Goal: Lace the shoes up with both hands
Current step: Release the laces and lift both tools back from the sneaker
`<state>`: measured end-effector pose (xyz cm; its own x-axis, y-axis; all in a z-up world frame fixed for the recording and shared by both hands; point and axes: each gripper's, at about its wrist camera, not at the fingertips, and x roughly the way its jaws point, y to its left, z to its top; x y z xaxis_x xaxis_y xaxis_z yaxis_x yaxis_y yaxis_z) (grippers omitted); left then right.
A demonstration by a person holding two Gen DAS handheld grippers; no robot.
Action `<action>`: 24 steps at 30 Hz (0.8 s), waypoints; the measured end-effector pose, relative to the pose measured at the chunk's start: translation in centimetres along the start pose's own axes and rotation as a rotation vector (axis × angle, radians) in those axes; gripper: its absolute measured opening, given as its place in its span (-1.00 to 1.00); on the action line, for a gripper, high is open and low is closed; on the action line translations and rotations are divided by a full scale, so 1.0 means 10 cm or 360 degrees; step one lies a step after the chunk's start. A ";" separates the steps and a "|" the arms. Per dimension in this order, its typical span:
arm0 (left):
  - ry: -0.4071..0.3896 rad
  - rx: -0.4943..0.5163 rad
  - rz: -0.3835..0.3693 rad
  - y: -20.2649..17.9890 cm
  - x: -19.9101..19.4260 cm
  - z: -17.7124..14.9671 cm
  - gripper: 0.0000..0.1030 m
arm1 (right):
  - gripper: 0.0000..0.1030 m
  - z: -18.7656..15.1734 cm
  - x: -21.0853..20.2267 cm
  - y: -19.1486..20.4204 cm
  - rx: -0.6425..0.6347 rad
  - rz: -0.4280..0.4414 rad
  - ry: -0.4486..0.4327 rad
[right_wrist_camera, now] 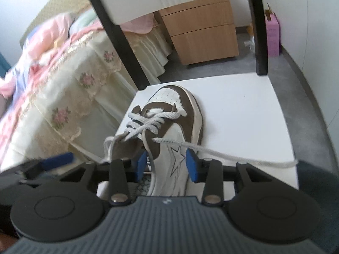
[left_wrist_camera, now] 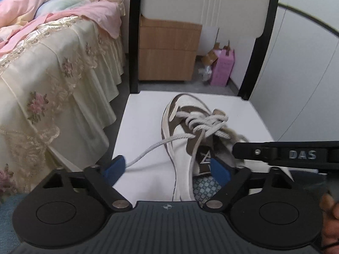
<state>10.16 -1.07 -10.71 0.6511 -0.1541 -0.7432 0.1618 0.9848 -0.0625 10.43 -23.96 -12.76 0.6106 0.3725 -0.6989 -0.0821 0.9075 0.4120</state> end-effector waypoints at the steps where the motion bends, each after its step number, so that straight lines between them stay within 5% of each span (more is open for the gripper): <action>1: 0.0004 0.0002 0.0006 -0.01 0.02 0.00 0.50 | -0.38 -0.01 0.00 -0.01 0.0003 0.0024 0.0001; 12: 0.0014 0.0100 -0.0056 -0.13 0.24 0.05 -0.63 | -0.79 -0.07 0.04 0.06 -0.0081 0.0039 -0.0058; 24: 0.0005 0.0067 -0.0096 -0.14 0.51 0.32 -0.66 | -0.79 0.13 0.21 -0.03 -0.0003 0.0002 -0.0093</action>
<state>15.57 -3.53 -12.27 0.6369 -0.2129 -0.7410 0.2317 0.9695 -0.0794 12.76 -23.72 -13.60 0.6555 0.3618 -0.6629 -0.0842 0.9073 0.4119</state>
